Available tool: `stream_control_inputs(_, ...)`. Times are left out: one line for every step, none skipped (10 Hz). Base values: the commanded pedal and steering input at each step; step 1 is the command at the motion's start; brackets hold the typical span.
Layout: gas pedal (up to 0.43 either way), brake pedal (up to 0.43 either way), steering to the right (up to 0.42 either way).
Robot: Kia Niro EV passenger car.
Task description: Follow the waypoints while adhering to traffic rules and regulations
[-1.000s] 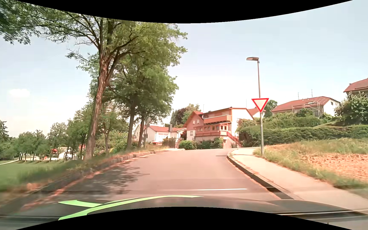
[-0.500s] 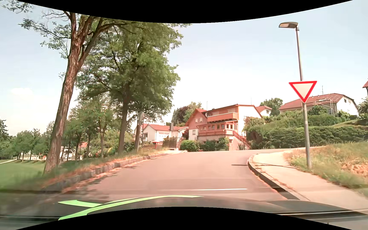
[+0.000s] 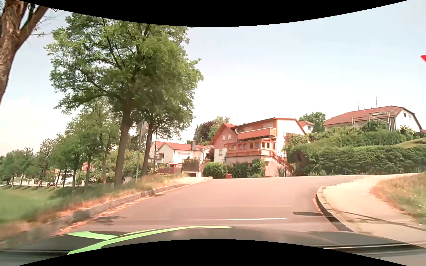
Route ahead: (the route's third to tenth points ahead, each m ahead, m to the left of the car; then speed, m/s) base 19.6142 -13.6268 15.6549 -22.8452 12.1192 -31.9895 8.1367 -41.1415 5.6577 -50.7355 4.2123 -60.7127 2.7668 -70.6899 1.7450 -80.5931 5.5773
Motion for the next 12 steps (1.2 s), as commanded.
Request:
stream_control_inputs(0.087, 0.0, 0.073)
stream_control_inputs(0.087, 0.0, 0.084)
stream_control_inputs(0.087, 0.0, 0.091)
stream_control_inputs(0.087, 0.0, 0.102)
stream_control_inputs(0.087, 0.0, 0.117)
stream_control_inputs(0.087, 0.0, 0.129)
stream_control_inputs(0.087, 0.0, 0.148)
stream_control_inputs(0.087, 0.0, 0.164)
stream_control_inputs(0.067, 0.0, 0.184)
stream_control_inputs(0.039, 0.0, 0.209)
stream_control_inputs(0.028, 0.0, 0.229)
stream_control_inputs(0.028, 0.0, 0.245)
